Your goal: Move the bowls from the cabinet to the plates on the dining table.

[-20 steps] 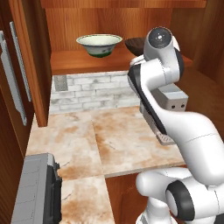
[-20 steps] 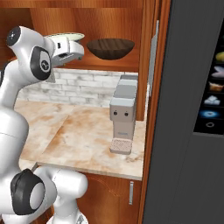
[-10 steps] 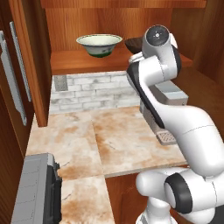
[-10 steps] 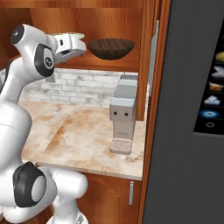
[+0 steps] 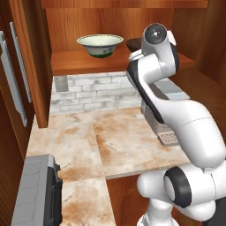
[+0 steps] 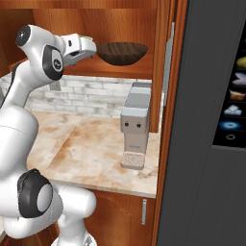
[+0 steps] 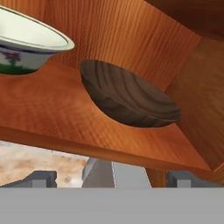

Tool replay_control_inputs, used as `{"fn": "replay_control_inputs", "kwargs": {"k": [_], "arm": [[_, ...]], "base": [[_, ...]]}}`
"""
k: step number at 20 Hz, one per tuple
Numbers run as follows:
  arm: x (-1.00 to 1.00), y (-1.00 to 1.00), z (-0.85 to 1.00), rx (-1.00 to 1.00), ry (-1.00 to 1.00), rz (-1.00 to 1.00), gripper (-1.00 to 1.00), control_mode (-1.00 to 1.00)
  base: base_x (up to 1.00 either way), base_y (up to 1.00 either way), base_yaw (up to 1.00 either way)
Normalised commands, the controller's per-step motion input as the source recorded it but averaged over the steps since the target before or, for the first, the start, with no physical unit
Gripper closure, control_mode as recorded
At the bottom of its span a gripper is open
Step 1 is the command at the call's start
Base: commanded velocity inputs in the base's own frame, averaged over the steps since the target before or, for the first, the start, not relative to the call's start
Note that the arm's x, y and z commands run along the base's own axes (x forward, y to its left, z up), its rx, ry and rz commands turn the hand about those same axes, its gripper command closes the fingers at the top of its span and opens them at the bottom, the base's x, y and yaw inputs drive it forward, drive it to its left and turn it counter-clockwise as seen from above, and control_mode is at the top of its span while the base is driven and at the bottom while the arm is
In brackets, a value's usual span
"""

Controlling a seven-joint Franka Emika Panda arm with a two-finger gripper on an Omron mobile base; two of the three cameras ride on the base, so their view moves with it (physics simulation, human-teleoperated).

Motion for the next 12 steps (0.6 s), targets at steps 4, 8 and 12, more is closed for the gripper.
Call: {"fn": "replay_control_inputs", "kwargs": {"k": [4,8,12], "arm": [[0.24,-0.01,0.07,-0.01,-0.01,0.00,-1.00,-1.00],[0.23,-0.08,0.06,0.00,-0.01,0.00,-1.00,-1.00],[0.23,-0.13,0.00,0.00,0.00,0.00,-1.00,-1.00]], "base": [[0.00,0.00,0.00],[0.00,0.00,0.00],[0.00,0.00,0.00]]}}
